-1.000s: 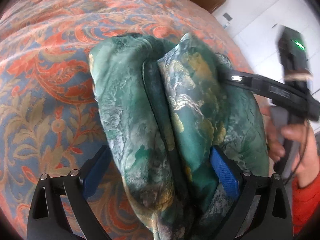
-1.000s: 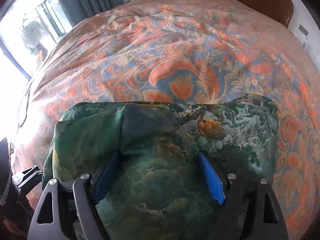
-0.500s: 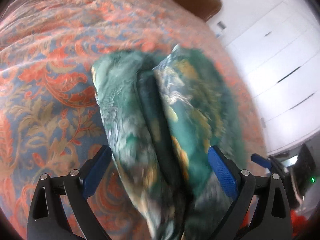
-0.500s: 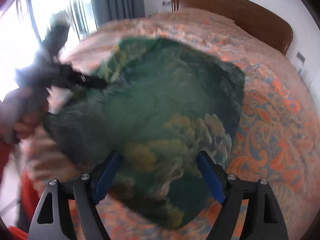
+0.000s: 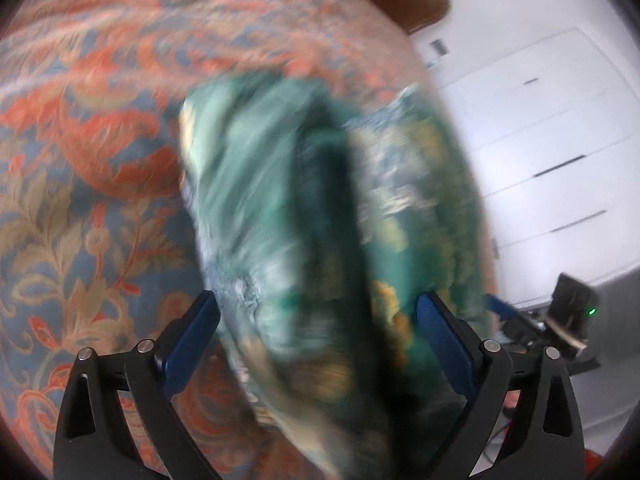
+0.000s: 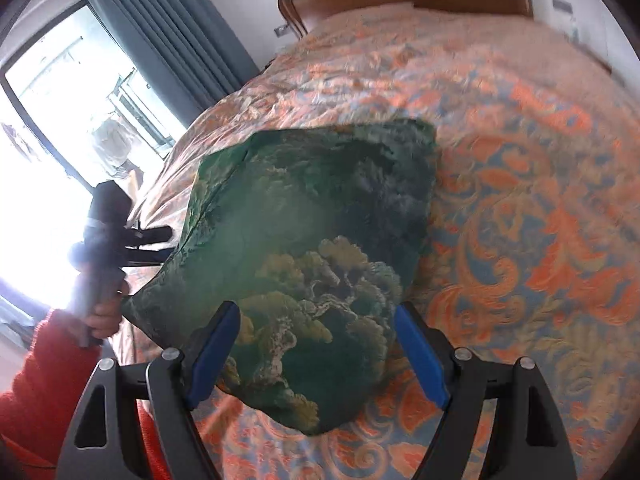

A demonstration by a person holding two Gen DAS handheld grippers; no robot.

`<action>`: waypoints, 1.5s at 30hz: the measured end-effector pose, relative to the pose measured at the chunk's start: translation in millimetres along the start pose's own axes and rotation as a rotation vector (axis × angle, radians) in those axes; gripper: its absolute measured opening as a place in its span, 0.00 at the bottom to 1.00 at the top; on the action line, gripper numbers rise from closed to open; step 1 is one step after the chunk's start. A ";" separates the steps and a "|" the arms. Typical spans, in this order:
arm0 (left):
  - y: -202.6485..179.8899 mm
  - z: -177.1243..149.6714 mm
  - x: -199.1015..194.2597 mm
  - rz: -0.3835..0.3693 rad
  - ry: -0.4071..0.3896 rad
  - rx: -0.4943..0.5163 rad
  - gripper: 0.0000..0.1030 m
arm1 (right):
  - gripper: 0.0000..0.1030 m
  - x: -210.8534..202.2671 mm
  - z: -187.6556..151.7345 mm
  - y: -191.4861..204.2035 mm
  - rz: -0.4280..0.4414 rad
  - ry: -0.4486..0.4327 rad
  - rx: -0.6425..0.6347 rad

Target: Fold large clothes

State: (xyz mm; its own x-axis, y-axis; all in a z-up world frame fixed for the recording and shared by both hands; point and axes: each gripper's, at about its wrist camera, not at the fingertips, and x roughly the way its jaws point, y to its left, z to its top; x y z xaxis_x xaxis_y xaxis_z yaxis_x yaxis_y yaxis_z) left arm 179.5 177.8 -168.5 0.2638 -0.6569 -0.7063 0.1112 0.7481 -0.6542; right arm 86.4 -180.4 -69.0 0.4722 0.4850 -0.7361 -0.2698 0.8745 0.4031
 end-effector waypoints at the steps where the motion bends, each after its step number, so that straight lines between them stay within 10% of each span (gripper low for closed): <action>1: 4.6 -3.5 10.9 0.006 0.022 -0.012 0.98 | 0.80 10.0 2.7 -2.5 0.008 0.020 0.001; 7: 17.6 -3.2 41.6 -0.008 0.033 -0.037 1.00 | 1.00 76.5 12.7 -25.0 0.048 0.142 0.026; 15: 23.6 0.0 69.5 -0.091 0.046 -0.101 0.97 | 1.00 128.4 19.3 -76.7 0.259 0.167 0.210; 22: -3.9 -8.2 40.4 -0.114 -0.010 -0.062 0.43 | 0.89 132.4 19.7 -62.4 0.241 0.132 0.186; 29: -71.5 -8.7 -18.2 -0.098 -0.128 0.117 0.43 | 0.86 65.2 29.2 20.6 0.172 -0.062 -0.136; 42: -135.0 90.2 -50.5 -0.025 -0.283 0.254 0.43 | 0.86 29.3 136.4 32.7 0.191 -0.242 -0.205; 45: -112.3 112.0 -20.5 0.010 -0.253 0.193 0.66 | 0.87 56.5 164.3 2.6 0.215 -0.205 -0.136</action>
State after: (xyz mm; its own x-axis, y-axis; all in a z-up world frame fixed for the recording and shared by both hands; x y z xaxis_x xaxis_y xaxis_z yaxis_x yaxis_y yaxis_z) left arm 269.0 117.8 -50.2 0.4931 -0.6234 -0.6068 0.2811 0.7743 -0.5670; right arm 250.2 -149.4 -20.2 0.5472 0.6624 -0.5116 -0.4849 0.7491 0.4514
